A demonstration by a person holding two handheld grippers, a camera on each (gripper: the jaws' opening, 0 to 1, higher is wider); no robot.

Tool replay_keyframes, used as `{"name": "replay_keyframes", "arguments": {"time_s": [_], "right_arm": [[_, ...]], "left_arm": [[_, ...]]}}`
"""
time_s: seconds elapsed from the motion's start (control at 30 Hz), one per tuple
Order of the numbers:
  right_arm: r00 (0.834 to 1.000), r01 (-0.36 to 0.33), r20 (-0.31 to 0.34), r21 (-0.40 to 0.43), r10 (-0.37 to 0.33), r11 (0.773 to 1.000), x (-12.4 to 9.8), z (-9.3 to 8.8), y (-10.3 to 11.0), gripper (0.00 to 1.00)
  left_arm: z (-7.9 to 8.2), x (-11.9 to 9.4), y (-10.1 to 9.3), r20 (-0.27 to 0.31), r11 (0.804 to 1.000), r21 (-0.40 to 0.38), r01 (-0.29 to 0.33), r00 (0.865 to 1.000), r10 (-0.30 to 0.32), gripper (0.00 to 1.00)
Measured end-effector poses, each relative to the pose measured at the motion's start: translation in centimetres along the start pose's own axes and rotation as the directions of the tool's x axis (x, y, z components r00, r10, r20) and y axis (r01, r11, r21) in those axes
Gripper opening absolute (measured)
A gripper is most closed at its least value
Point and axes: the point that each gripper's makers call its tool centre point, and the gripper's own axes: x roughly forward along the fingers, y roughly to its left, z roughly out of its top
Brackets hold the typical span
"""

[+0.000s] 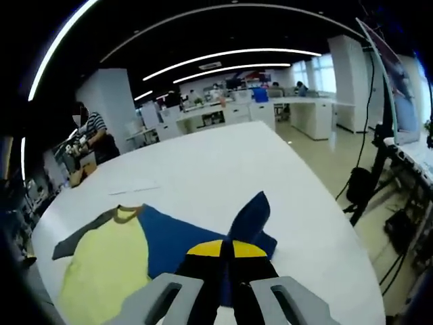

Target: Fold the garment on the visible template until the final outline fits inside the template.

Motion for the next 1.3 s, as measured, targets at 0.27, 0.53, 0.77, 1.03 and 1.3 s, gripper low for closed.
{"name": "replay_keyframes", "arguments": {"time_s": [0.27,0.53,0.77,1.03,1.3], "right_arm": [[0.999,-0.048,0.006,0.008,0.048,0.999,0.9,0.1,2.1,0.0],[0.997,-0.076,-0.005,-0.002,0.076,0.997,1.8,-0.2,3.5,0.0],[0.995,-0.103,-0.013,-0.007,0.103,0.995,2.3,-0.5,5.3,0.0],[0.991,-0.135,-0.025,-0.006,0.135,0.991,3.1,-0.9,7.2,0.0],[0.986,-0.16,-0.036,0.017,0.16,0.987,3.6,-1.5,8.9,0.0]], "left_arm": [[-0.2,-0.2,0.3,0.001,1.0,-0.003,-0.01,1.0,0.01,0.87],[-0.4,-0.4,0.5,-0.002,1.0,-0.008,-0.017,1.0,0.017,0.87],[-0.4,-0.5,0.4,-0.003,1.0,-0.008,-0.016,1.0,0.016,0.87],[-0.5,-0.5,0.4,-0.004,1.0,-0.006,-0.014,1.0,0.014,0.87],[-0.5,-0.5,0.4,-0.008,1.0,-0.007,-0.015,1.0,0.015,0.87]]}}
